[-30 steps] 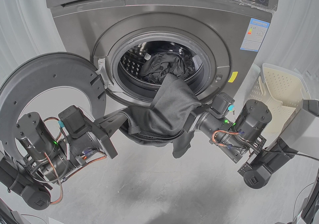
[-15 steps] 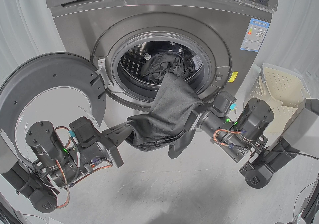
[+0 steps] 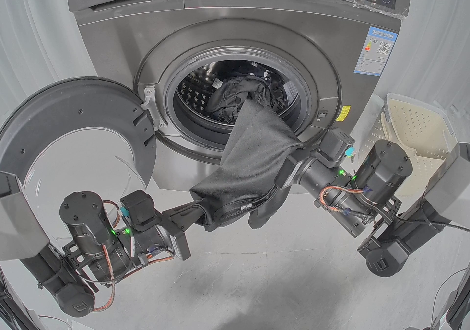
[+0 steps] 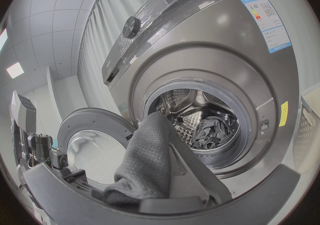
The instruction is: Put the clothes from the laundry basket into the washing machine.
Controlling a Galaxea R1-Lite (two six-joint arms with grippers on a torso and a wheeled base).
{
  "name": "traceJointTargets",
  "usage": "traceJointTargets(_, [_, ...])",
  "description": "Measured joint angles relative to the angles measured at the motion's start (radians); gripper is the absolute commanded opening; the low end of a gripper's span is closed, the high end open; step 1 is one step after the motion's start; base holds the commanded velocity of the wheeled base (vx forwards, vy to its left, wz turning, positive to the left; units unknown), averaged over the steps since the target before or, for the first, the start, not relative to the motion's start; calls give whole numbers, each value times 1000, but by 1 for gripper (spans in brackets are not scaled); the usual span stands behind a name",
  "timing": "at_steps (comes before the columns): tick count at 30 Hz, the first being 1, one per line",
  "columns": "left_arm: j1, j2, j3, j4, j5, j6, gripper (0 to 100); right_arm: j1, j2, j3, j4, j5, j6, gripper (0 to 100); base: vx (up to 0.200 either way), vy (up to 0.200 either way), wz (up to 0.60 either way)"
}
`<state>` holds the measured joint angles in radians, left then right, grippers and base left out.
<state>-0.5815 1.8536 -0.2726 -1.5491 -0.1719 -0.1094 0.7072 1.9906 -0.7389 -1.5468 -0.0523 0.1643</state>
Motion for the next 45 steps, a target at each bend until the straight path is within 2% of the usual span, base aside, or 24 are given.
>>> traceJointTargets(1, [0, 4, 1, 0, 0, 0, 100, -1, -1, 0, 0, 0, 0, 0, 0, 0, 0])
traceJointTargets(8, [-11, 20, 50, 0, -7, 3, 100, -9, -8, -5, 0, 0, 0, 0, 0, 0, 0])
traceJointTargets(11, [-29, 25, 99, 1, -37, 11, 100, -16, -8, -7, 0, 0, 0, 0, 0, 0, 0])
traceJointTargets(15, [-55, 36, 178, 1, -89, 53, 100, -24, -7, -17, 1, -1, 0, 0, 0, 0, 0])
traceJointTargets(18, [-82, 45, 223, 1, -104, 87, 100, -27, -6, -25, 3, -10, -1, 0, 0, 0, 0])
traceJointTargets(21, [-129, 43, 245, 2, -104, 102, 100, -26, -6, -29, 5, -16, -1, 0, 0, 0, 0])
traceJointTargets(27, [-174, 31, 186, 3, -99, 97, 100, -13, -6, -26, 7, -19, -2, 0, 0, 0, 0])
traceJointTargets(37, [-151, 126, -139, 3, -63, 63, 100, 22, -5, -8, 7, -21, -3, 0, 0, 0, 0])
traceJointTargets(41, [-142, 194, -230, 3, -55, 42, 100, 46, 3, -2, 8, -22, -3, 0, 0, 0, 0])
traceJointTargets(45, [-138, 253, -287, 3, -37, 38, 100, 75, 11, -1, 9, -25, -3, 0, 0, 0, 0])
